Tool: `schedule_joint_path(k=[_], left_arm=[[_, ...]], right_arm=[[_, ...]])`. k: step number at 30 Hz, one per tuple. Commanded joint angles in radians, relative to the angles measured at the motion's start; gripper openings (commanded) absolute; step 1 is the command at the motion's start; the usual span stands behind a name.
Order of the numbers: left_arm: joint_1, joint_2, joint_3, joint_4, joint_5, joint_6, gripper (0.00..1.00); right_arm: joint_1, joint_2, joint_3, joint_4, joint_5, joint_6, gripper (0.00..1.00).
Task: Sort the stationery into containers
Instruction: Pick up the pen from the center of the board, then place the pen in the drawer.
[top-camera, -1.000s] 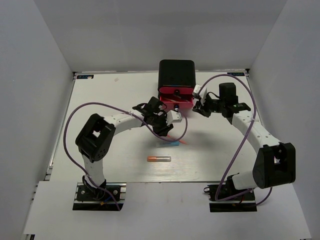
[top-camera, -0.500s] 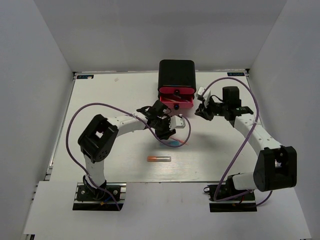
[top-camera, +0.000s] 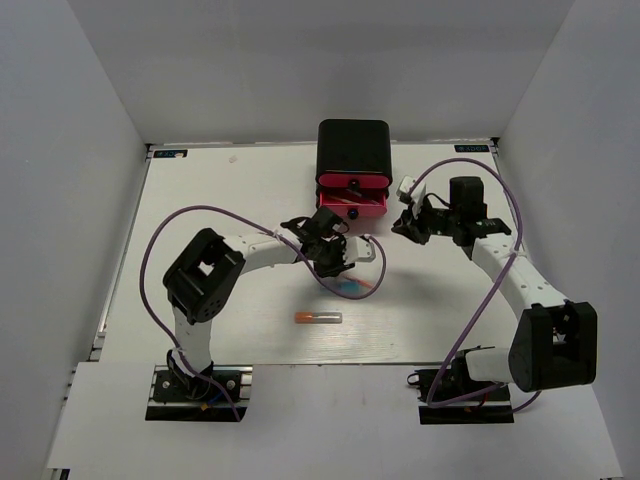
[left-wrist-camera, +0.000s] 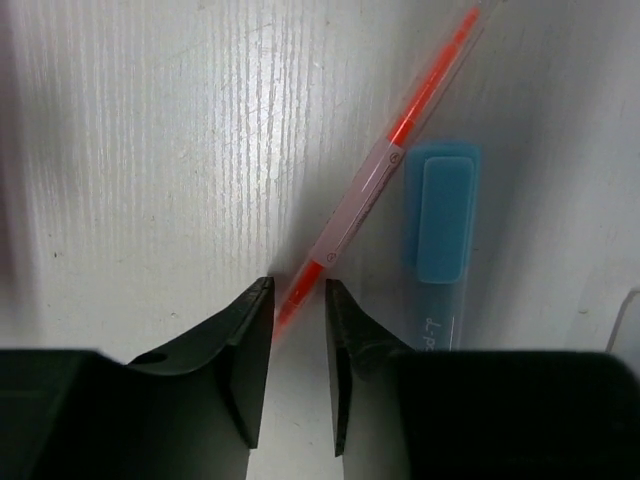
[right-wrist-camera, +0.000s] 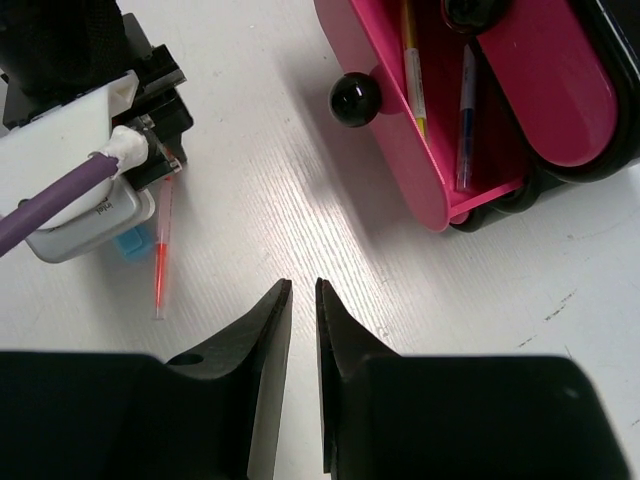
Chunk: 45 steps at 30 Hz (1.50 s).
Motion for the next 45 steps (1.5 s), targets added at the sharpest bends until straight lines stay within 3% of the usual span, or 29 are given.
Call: schedule_joint_path(k=[1,5,8,13,25,35,45], left_arm=[[-0.013,0.006,-0.015,-0.008,-0.028,0.016,0.37],[-0.013,0.006,-0.024,-0.017,-0.028,0.005,0.12],[-0.013,-0.005,-0.024,-0.005,-0.05,-0.039,0.01],[-0.004,-0.063,-0.034,0.073,-0.059,-0.116,0.0],[0.007,-0.221,0.057,0.188,-0.101,-0.098,0.0],[0.034,-0.148,0.181,0.283,-0.206,0.002,0.0],[0.068,-0.066,0.321,0.233,-0.248,0.144,0.0]], right_arm=[[-0.006,-0.032,-0.018,0.038,-0.035,0.018,0.22],[-0.007,-0.037,-0.024,0.038,-0.036,0.019,0.22],[-0.006,-0.04,-0.032,0.04,-0.036,0.019,0.22],[-0.01,-0.045,-0.046,0.038,-0.03,0.018,0.22],[-0.02,-0.054,-0.077,0.077,-0.006,0.053,0.22],[-0.043,-0.071,-0.087,0.084,0.004,0.062,0.22],[-0.066,-0.089,-0.11,0.09,-0.007,0.074,0.22]])
